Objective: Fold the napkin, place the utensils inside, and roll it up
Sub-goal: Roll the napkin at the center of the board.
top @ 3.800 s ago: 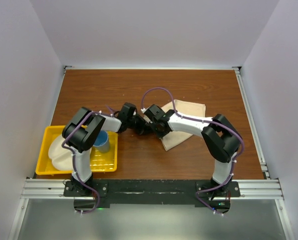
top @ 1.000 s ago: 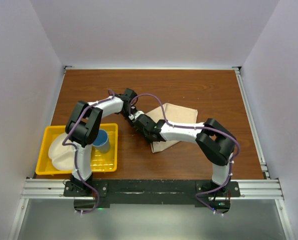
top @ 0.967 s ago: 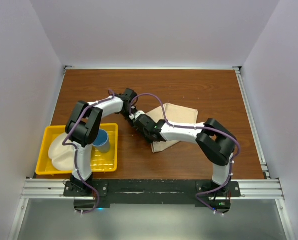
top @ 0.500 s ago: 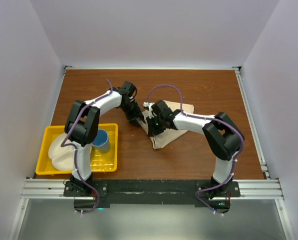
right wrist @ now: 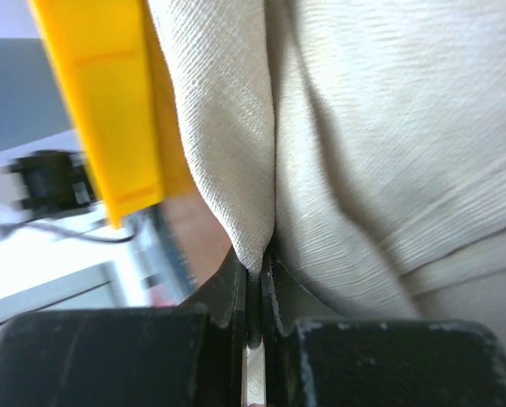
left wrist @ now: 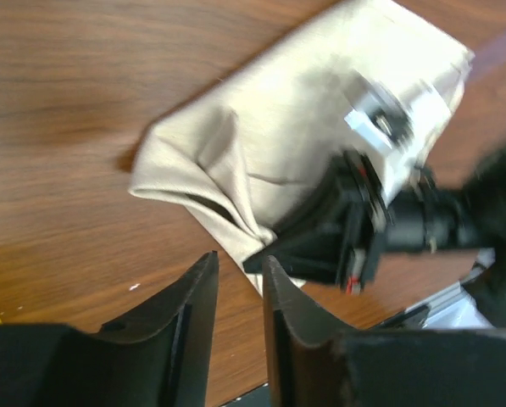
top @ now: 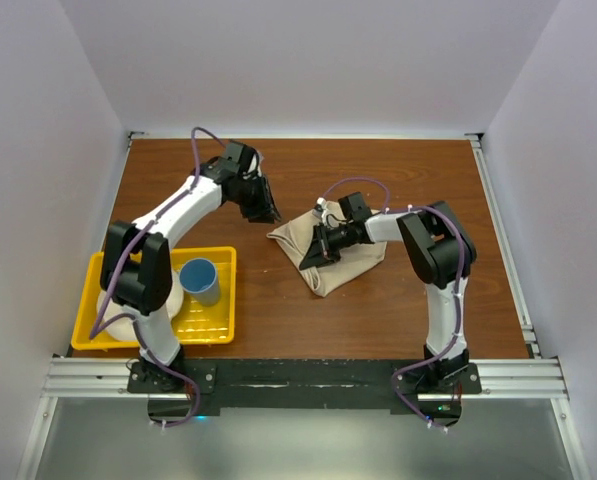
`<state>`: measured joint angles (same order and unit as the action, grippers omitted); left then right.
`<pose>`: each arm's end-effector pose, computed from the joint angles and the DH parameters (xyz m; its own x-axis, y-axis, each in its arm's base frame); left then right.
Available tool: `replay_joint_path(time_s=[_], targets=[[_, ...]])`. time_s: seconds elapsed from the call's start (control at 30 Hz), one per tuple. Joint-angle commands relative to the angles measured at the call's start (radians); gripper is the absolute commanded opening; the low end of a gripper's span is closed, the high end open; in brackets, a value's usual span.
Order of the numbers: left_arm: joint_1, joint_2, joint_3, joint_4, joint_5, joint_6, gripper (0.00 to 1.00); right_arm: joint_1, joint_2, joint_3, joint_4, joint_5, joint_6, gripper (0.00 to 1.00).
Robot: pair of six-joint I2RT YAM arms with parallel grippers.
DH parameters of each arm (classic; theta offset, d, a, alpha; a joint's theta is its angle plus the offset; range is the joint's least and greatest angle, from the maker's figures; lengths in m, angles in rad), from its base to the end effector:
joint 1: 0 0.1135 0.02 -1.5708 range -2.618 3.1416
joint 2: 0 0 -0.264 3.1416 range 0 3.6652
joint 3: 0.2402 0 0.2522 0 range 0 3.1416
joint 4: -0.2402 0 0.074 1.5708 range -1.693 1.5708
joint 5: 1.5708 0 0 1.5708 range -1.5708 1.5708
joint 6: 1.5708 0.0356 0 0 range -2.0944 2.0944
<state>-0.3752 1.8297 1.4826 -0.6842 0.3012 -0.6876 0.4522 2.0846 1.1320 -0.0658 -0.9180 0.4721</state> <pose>0.3626 -0.1542 0.2491 -0.9290 -0.2855 -0.2354 -0.1266 0.8430 -0.5227 0.3392 0.1962 0.0972 -0.9732 -0.1656 -0.1598 -0.2221 0.4935 0.8409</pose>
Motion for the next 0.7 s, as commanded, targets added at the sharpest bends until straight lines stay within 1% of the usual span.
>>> replay_joint_path(time_s=[0.0,0.07,0.1,0.13,0.17,0.2,0.23,0.3,0.33,0.4,0.43,0.5,0.53,0.6,0.63,0.67], targets=[[-0.076,-0.037,-0.096,0.112,0.056,0.071,0.21,-0.043,0.101,0.023,-0.032,-0.085,0.066,0.0],[-0.087,-0.024,-0.131,0.176,0.088,0.048,0.15,-0.061,0.117,0.032,-0.035,-0.091,0.072,0.0],[-0.093,-0.023,-0.174,0.204,0.091,0.039,0.13,-0.066,0.12,0.035,-0.048,-0.091,0.068,0.0],[-0.094,-0.024,-0.198,0.274,0.108,0.03,0.12,-0.067,0.124,0.041,-0.061,-0.082,0.059,0.0],[-0.096,-0.015,-0.221,0.31,0.125,0.007,0.1,-0.07,0.129,0.057,-0.08,-0.076,0.034,0.0],[-0.096,-0.01,-0.258,0.343,0.139,-0.003,0.06,-0.073,0.137,0.06,-0.094,-0.081,0.03,0.0],[-0.096,-0.004,-0.277,0.426,0.163,-0.013,0.05,-0.073,0.138,0.06,-0.089,-0.087,0.031,0.0],[-0.096,-0.003,-0.338,0.517,0.177,-0.053,0.01,-0.075,0.146,0.064,-0.112,-0.082,0.022,0.0],[-0.096,-0.004,-0.358,0.613,0.176,-0.065,0.0,-0.075,0.149,0.072,-0.127,-0.078,0.011,0.0],[-0.096,-0.012,-0.41,0.669,0.159,-0.095,0.0,-0.076,0.15,0.083,-0.146,-0.071,-0.01,0.0],[-0.096,-0.013,-0.424,0.761,0.153,-0.104,0.0,-0.075,0.147,0.086,-0.146,-0.074,-0.013,0.0],[-0.096,-0.014,-0.465,0.819,0.142,-0.128,0.0,-0.076,0.149,0.097,-0.181,-0.071,-0.035,0.0],[-0.096,-0.012,-0.479,0.88,0.138,-0.141,0.0,-0.076,0.152,0.107,-0.192,-0.071,-0.046,0.0],[-0.096,-0.01,-0.522,0.946,0.138,-0.191,0.0,-0.081,0.154,0.11,-0.222,-0.064,-0.067,0.0],[-0.094,-0.009,-0.534,1.015,0.136,-0.208,0.0,-0.084,0.152,0.109,-0.233,-0.058,-0.073,0.0],[-0.096,0.003,-0.55,1.04,0.136,-0.237,0.0,-0.095,0.146,0.104,-0.239,-0.052,-0.079,0.0]])
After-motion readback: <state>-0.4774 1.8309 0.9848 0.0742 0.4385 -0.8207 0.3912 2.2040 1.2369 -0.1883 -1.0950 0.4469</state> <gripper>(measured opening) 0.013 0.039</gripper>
